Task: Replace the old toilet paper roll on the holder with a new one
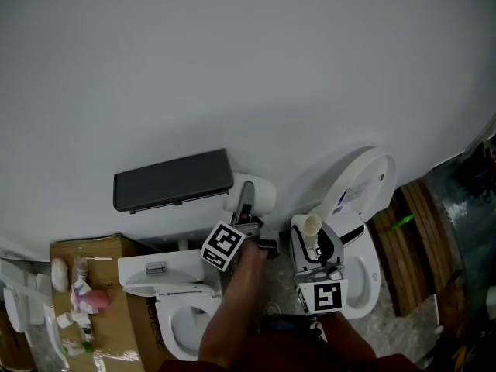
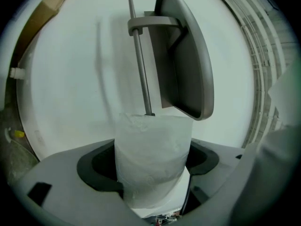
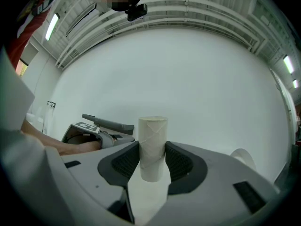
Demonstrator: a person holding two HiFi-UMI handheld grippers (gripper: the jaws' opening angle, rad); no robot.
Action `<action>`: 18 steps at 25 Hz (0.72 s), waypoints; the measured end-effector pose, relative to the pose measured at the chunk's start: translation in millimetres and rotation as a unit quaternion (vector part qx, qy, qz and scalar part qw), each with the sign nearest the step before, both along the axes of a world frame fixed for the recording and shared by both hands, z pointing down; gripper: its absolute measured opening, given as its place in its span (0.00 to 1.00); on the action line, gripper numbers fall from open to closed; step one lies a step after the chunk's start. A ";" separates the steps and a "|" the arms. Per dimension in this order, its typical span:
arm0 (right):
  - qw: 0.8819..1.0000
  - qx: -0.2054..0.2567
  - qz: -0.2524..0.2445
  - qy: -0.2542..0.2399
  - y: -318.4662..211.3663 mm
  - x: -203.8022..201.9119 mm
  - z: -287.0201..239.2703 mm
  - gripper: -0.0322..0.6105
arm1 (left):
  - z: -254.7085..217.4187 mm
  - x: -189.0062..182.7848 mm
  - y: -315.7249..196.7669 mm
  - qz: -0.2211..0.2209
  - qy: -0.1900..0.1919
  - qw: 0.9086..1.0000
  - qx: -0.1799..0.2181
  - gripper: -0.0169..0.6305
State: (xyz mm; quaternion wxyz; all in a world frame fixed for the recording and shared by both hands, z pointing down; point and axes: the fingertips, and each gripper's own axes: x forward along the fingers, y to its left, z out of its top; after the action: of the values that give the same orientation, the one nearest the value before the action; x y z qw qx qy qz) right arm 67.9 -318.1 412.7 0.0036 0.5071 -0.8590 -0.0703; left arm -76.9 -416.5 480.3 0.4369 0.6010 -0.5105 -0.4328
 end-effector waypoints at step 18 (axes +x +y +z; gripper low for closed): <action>0.999 -0.007 -0.030 0.011 1.8 -32.3 6.4 0.33 | 0.8 -85.9 18.2 -0.101 0.081 0.991 0.034 0.70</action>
State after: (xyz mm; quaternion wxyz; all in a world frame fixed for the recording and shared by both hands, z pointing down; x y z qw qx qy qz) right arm 35.6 -316.3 419.0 0.0142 0.4804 -0.8741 -0.0703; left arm -162.8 -398.3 481.1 0.4101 0.5243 -0.5165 -0.5387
